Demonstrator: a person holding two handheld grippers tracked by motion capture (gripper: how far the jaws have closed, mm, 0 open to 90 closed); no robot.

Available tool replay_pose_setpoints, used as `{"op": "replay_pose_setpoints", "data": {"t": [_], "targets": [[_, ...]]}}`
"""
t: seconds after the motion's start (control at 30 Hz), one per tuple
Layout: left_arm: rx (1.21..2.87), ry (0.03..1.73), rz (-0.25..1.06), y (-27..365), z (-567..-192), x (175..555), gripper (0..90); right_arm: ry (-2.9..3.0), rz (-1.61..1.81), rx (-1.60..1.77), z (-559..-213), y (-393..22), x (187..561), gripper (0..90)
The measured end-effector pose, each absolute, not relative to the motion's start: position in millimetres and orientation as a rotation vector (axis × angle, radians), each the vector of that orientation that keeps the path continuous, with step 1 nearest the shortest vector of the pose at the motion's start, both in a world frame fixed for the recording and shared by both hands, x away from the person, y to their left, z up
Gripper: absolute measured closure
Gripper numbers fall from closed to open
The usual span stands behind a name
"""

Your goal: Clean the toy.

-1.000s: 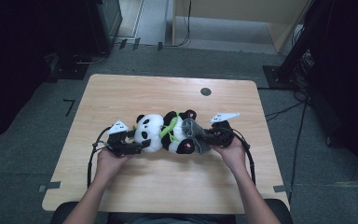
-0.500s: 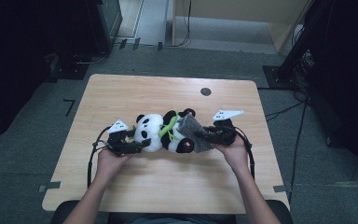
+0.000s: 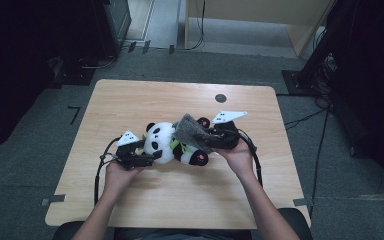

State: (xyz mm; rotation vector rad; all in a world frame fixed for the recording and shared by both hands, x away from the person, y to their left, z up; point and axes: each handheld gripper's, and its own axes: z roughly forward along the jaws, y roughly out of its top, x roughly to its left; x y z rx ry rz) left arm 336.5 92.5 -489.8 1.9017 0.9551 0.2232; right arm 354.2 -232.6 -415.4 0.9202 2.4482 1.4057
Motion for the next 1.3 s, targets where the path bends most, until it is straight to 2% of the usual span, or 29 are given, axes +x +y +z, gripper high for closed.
{"op": "replay_pose_setpoints", "data": {"t": [0.07, 0.13, 0.2, 0.3, 0.43, 1.3], "targets": [[1.897, 0.956, 0.230, 93, -490, 335, 18.2, 2.455, 1.412, 0.938, -419, -229, 357, 56.1], [1.895, 0.963, 0.235, 92, -490, 334, 18.2, 2.448, 1.411, 0.941, -418, -225, 356, 55.3], [1.893, 0.965, 0.235, 92, -490, 334, 18.2, 2.431, 1.395, 0.931, -418, -222, 355, 56.3], [1.893, 0.966, 0.235, 92, -490, 334, 18.2, 2.437, 1.388, 0.939, -424, -220, 356, 63.5], [1.898, 0.962, 0.234, 92, -491, 333, 18.1, 2.436, 1.387, 0.942, -430, -222, 357, 66.4], [1.910, 0.941, 0.218, 92, -491, 336, 17.7, 2.452, 1.359, 1.041, -446, -254, 351, 66.3]]}}
